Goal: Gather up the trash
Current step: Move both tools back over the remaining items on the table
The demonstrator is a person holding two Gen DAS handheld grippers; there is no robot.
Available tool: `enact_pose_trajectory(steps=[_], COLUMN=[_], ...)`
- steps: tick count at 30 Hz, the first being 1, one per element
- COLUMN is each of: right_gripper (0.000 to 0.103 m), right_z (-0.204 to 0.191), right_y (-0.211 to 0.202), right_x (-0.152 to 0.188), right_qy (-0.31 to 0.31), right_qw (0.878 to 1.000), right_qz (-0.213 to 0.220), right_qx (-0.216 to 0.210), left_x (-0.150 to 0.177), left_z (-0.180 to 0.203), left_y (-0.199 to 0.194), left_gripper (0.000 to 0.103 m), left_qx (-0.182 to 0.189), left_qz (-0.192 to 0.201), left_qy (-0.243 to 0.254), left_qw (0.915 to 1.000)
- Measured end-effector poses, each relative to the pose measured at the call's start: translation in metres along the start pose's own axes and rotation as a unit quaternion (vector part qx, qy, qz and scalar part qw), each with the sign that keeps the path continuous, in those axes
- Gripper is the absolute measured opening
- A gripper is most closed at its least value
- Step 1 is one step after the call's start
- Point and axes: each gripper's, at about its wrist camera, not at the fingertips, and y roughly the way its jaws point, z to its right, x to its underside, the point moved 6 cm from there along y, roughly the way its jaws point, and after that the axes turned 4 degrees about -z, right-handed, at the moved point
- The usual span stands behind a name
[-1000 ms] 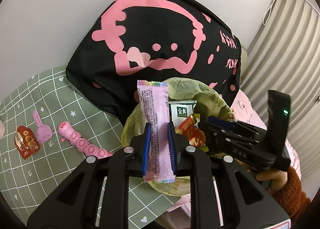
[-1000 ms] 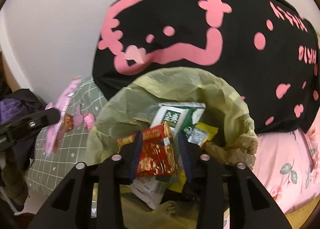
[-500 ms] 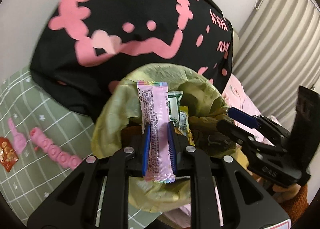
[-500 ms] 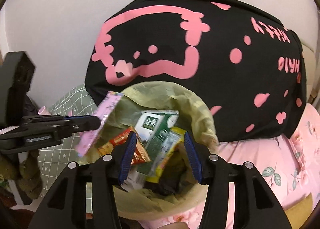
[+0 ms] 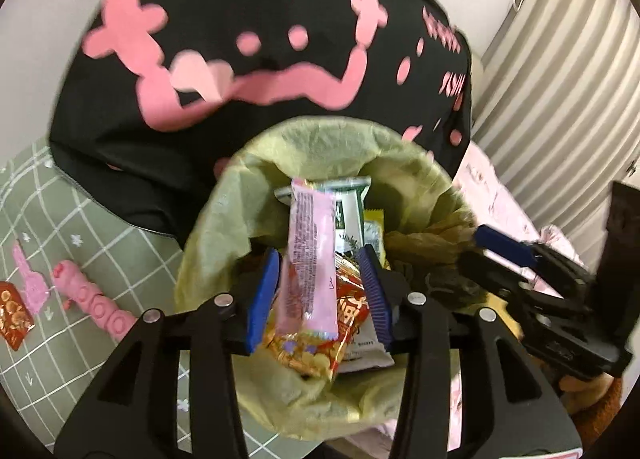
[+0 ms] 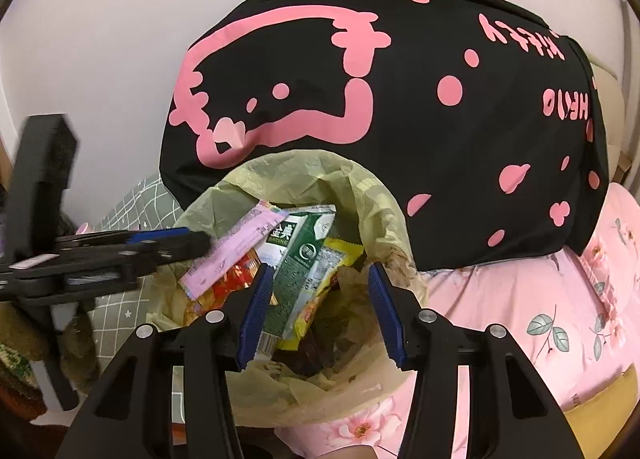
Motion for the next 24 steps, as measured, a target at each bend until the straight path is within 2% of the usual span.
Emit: enact_pose_trajectory(steps=[2, 4, 7, 10, 14, 18, 21, 24], right_gripper=[0.047, 0.047, 0.047, 0.047, 0.047, 0.047, 0.052, 0.055], right_z=[-0.005, -0.012, -0.026, -0.042, -0.068, -0.099, -0.131, -0.161], right_y=[0.000, -0.002, -0.004, -0.002, 0.006, 0.017, 0.025, 0.034], right_x=[-0.003, -0.007, -0.015, -0.023, -0.030, -0.038, -0.042, -0.040], right_qy=[-0.003, -0.007, -0.018, -0.030, -0.035, -0.036, -0.041, -0.070], right_qw=[1.000, 1.000, 0.999, 0.999, 0.998, 0.996, 0.993, 0.990], right_qz=[0.003, 0.011, 0.024, 0.033, 0.034, 0.034, 0.033, 0.029], right_qx=[-0.003, -0.006, -0.010, -0.021, -0.050, -0.076, -0.107, -0.120], left_x=[-0.001, 0.000, 0.006, 0.021, 0.050, 0.082, 0.102, 0.118], left_z=[-0.007, -0.023, -0.057, -0.098, -0.160, -0.207, -0.241, -0.269], left_y=[-0.016, -0.036, -0.061, -0.078, -0.097, -0.116, -0.128, -0.133], left_gripper=[0.041, 0.042, 0.043, 0.043, 0.043, 0.043, 0.043, 0.043], left_qx=[-0.005, -0.025, -0.072, -0.113, -0.166, -0.203, -0.223, -0.231], left_qz=[0.019, 0.042, 0.065, 0.068, 0.060, 0.054, 0.050, 0.038], left_qy=[-0.005, -0.015, -0.037, -0.078, -0.147, -0.195, -0.226, -0.248], left_qw=[0.9998, 0.9987, 0.9946, 0.9882, 0.9732, 0.9580, 0.9469, 0.9401])
